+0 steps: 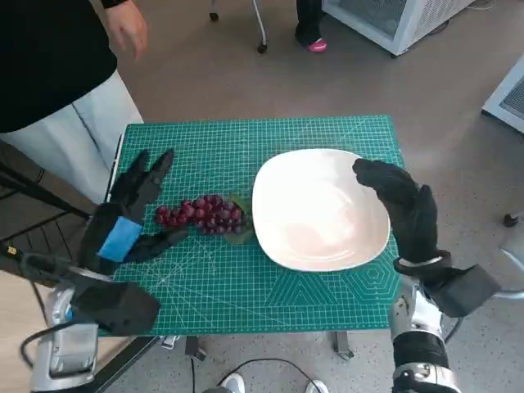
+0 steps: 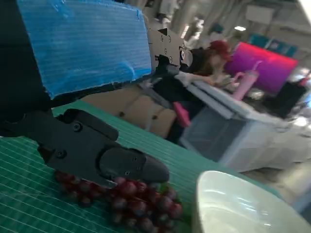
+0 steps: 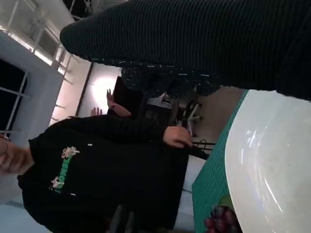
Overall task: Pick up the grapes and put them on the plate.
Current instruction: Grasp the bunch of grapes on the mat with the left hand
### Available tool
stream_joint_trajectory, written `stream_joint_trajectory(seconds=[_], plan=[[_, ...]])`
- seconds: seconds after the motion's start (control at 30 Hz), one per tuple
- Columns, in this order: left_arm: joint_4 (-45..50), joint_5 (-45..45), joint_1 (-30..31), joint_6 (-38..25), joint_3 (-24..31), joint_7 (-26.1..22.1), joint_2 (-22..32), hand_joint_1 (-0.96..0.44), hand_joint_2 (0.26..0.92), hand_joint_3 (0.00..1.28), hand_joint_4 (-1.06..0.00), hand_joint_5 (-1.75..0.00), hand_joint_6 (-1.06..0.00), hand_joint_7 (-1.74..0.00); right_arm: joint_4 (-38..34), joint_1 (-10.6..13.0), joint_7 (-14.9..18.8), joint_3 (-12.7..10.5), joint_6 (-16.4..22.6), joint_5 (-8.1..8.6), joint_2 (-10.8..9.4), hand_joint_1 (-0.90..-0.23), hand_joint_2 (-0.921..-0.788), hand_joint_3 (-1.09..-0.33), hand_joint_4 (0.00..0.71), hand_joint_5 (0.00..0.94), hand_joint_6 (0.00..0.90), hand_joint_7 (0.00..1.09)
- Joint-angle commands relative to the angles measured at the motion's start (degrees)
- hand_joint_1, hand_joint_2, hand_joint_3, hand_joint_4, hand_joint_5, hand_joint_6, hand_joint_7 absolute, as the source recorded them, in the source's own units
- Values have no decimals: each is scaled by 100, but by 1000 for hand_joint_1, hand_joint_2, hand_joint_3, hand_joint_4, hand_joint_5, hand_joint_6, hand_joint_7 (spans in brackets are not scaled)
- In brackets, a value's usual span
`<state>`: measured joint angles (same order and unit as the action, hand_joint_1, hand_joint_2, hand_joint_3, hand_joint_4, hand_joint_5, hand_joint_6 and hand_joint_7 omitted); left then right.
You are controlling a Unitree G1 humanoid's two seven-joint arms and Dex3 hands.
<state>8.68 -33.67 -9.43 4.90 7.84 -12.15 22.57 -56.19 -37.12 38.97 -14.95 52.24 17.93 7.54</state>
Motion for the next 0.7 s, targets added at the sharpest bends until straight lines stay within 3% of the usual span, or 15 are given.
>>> stream_joint_trajectory(seconds=[0.03, 0.7], plan=[[-109, -354, -262, -602, -448, -208, 103, -533, 756, 4, 1, 1, -154, -26, -99, 45, -35, -34, -9, 20, 29, -451, -921, -562, 525, 5, 490, 134], [-770, -776, -1086, -1761, -1501, -470, 198, -485, 746, 4, 1, 1, -169, -14, -156, -4, -51, -57, 70, -9, 81, -444, -921, -593, 522, 1, 478, 128]])
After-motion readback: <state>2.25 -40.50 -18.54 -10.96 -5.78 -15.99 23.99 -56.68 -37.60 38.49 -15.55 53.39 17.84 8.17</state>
